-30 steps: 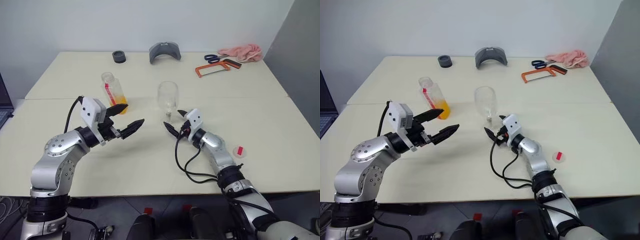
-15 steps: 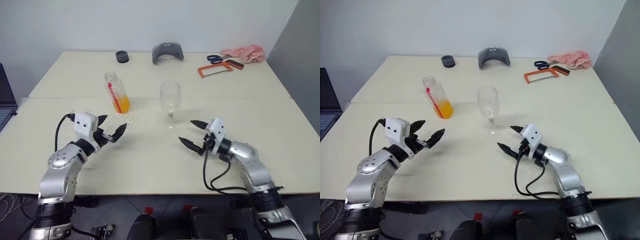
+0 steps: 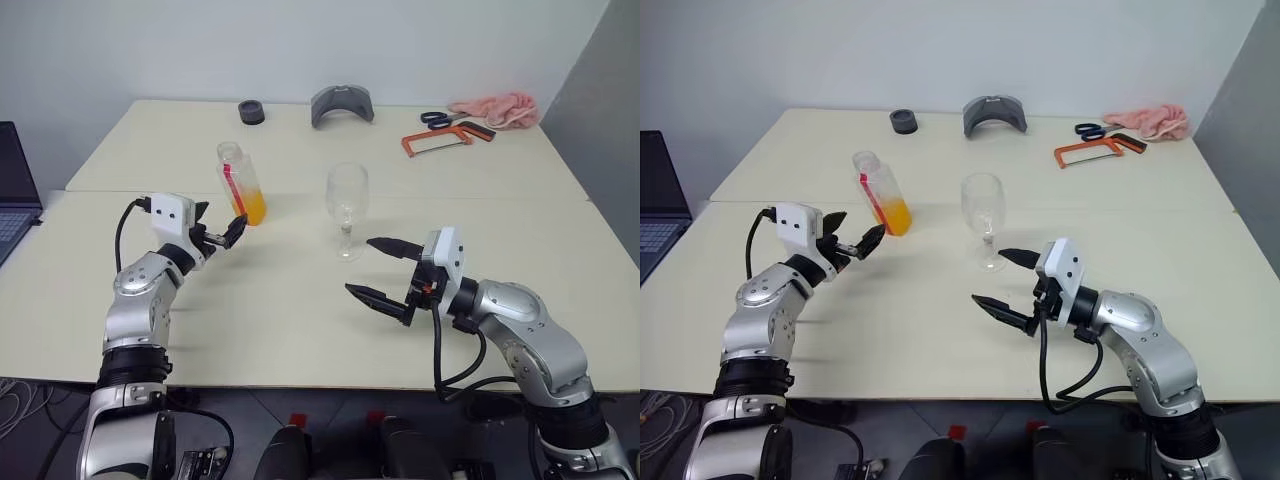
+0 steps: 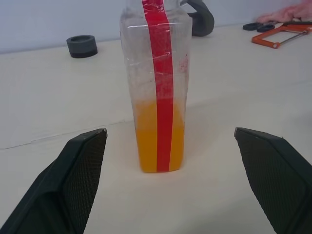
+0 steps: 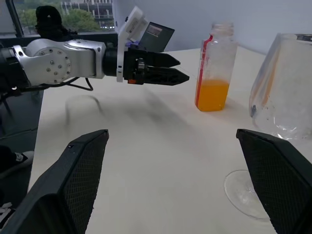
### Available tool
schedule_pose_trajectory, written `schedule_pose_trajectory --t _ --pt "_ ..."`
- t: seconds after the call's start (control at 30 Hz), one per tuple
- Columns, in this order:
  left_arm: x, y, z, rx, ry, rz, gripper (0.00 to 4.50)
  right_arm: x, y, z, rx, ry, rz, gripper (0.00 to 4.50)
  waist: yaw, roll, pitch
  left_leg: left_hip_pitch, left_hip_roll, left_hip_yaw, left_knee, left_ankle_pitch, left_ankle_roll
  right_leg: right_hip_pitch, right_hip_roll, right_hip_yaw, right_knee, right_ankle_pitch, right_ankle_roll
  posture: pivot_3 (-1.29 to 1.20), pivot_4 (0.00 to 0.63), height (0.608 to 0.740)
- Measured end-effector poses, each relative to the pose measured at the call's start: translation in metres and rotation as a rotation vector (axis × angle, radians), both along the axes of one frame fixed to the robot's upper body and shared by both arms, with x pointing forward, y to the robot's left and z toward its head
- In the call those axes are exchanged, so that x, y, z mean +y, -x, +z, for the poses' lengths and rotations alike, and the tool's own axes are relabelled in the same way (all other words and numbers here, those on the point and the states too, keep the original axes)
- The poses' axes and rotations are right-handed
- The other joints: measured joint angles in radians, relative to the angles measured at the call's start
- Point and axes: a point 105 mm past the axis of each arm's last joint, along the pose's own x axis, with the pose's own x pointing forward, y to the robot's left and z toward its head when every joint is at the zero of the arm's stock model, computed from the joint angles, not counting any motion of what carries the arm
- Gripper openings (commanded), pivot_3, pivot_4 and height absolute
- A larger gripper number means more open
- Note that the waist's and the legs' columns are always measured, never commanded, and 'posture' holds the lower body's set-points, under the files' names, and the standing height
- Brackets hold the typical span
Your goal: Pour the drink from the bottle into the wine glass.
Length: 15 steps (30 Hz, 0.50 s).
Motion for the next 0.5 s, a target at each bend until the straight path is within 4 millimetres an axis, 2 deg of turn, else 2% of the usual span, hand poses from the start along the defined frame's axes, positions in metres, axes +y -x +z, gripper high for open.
schedule_pose_trajectory --t 0.5 --pt "-0.014 -0.036 0.011 0.015 -0.034 -0.028 4.50 0.003 0.000 0.001 0.000 0.008 -0.006 4.48 0.001 0.000 0.000 -0.001 -0.001 0.000 0.000 0.000 0.000 0.000 0.000 0.000 0.000 0.000 0.000 0.00 0.150 0.740"
